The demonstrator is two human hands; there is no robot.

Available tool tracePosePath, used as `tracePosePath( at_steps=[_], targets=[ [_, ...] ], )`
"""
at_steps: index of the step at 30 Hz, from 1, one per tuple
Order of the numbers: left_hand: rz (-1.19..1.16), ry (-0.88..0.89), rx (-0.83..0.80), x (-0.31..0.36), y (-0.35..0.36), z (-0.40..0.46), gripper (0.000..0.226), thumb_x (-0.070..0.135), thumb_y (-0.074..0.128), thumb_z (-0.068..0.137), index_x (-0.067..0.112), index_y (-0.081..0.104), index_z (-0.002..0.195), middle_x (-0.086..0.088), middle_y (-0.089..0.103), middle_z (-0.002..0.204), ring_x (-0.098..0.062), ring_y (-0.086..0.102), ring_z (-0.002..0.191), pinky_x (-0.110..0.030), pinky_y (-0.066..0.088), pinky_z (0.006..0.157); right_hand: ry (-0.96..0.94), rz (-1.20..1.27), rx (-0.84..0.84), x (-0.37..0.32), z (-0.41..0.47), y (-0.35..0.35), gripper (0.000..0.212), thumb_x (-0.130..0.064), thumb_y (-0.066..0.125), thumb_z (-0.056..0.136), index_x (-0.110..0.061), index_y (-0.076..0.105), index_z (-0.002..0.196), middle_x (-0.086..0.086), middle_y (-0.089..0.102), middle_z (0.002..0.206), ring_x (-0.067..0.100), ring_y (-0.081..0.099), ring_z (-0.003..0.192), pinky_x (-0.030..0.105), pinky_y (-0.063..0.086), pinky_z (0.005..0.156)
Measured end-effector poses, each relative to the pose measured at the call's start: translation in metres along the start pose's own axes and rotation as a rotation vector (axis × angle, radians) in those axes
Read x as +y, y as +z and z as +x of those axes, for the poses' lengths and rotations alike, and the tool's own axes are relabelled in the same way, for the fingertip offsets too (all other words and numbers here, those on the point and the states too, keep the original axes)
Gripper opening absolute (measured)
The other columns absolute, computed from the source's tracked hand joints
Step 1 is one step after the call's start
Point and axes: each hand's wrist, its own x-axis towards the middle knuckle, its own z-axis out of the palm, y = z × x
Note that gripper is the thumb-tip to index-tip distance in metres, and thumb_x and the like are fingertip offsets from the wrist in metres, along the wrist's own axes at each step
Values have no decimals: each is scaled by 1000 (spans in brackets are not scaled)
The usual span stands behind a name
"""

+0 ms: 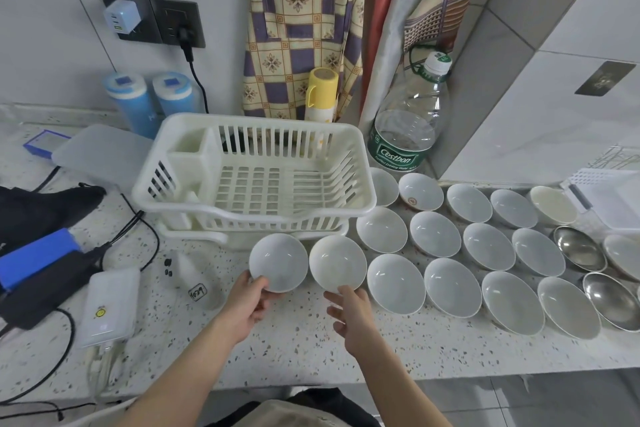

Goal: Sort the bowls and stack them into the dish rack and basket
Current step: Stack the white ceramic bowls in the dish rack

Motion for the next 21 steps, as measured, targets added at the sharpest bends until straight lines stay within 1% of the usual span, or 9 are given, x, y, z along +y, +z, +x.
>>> tracePosePath(
  at_steps=[3,5,7,10,12,14,18,21],
  targets=[
    [17,22,27,-3,-2,-3,33,4,44,90,14,50,121,-26,75,87,-10,31,39,-20,23,37,-3,32,7,2,4,-2,28,-17,50,94,-17,52,121,6,75,97,15,53,63,21,30,42],
    [20,35,37,-6,-4,-8,31,5,44,90,15,52,118,-24,75,82,-10,35,37,-21,22,37,1,36,8,2,6,-4,26,-19,50,94,-18,53,119,5,76,94,14,52,61,21,29,41],
    [7,56,49,-9,-5,-15,31,4,44,90,17,54,116,-25,75,82,-8,42,33,-20,22,36,0,33,9,1,7,-5,23,-20,49,93,-18,54,116,5,76,92,14,51,60,20,28,41],
    [-1,81,46,-8,-7,-28,34,2,44,88,19,57,115,-29,73,83,-8,45,32,-19,22,34,-13,29,22,-2,9,-6,23,-14,47,91,-15,56,112,9,77,86,13,45,55,20,27,40],
    [9,105,19,-3,-8,-37,36,2,44,86,16,58,117,-31,72,82,-9,40,33,-19,22,34,-23,43,34,-2,10,-6,22,-8,47,88,-10,56,108,14,77,81,11,37,49,20,25,36],
    [17,134,-23,4,-9,-45,38,2,44,85,14,58,118,-32,71,81,-9,33,34,-20,22,35,-19,63,26,-2,9,-8,20,-7,47,87,-7,57,105,16,76,77,11,29,47,20,24,36],
    [-37,183,-58,19,-6,-59,36,1,42,86,14,57,116,-33,70,82,-9,28,34,-18,23,33,-3,87,-13,1,0,-14,17,-5,48,86,-4,59,99,18,75,78,11,24,45,20,22,37],
    [-114,239,-92,29,-6,-68,36,1,39,89,13,56,118,-31,69,79,-8,27,35,-18,24,33,-6,107,-22,1,-12,-20,16,-3,46,85,-4,58,96,21,75,77,10,22,42,20,20,37]
  ],
)
